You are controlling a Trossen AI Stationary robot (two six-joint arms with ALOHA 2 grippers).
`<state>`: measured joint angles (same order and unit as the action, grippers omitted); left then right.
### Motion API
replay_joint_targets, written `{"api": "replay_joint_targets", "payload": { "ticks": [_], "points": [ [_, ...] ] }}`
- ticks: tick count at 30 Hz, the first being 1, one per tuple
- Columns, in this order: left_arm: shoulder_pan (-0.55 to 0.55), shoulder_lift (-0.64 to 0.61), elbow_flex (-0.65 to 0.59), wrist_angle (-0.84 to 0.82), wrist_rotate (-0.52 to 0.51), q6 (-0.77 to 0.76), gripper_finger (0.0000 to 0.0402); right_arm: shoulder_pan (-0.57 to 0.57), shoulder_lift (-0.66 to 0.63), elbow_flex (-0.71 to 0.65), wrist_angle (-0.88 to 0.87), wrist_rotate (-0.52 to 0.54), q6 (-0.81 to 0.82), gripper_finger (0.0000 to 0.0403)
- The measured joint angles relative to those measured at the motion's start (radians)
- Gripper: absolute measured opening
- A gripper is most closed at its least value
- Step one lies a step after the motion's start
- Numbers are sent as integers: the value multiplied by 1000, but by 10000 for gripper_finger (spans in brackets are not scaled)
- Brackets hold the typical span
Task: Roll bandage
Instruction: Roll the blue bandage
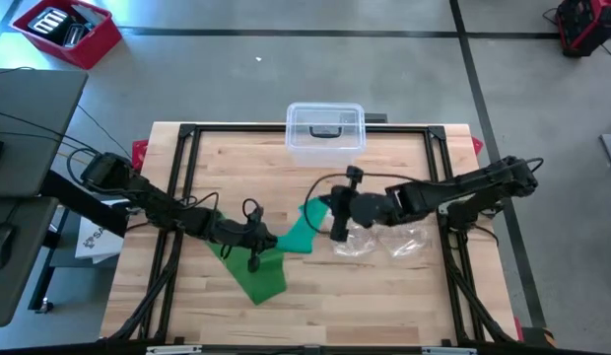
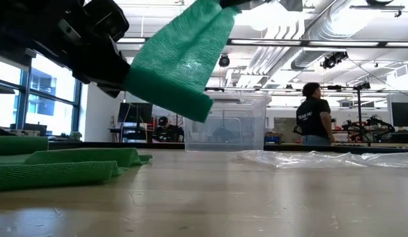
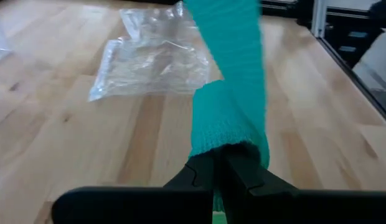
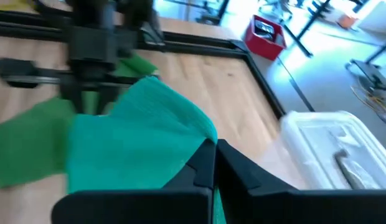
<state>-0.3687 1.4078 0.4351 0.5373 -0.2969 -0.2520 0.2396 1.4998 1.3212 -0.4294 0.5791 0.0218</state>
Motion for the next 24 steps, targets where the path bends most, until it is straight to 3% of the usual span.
{"api": "replay_joint_targets", "payload": {
  "ticks": [4, 9, 12, 16, 24],
  "points": [
    [-1, 0, 0, -15, -54, 0, 1, -8, -1, 0, 19, -64, -56, 0],
    [4, 0, 0, 22, -233, 18, 1, 44, 3, 0, 24, -407, -72, 0],
    [16, 0, 0, 144, -255, 89, 1, 84, 26, 0, 17, -501, -43, 0],
    [25, -20, 0, 285, -187, 171, 1, 124, 78, 0, -41, -533, -8, 0],
    [11, -191, 0, 242, -176, 167, 1, 136, 167, 0, -215, -471, 109, 0]
  ]
}}
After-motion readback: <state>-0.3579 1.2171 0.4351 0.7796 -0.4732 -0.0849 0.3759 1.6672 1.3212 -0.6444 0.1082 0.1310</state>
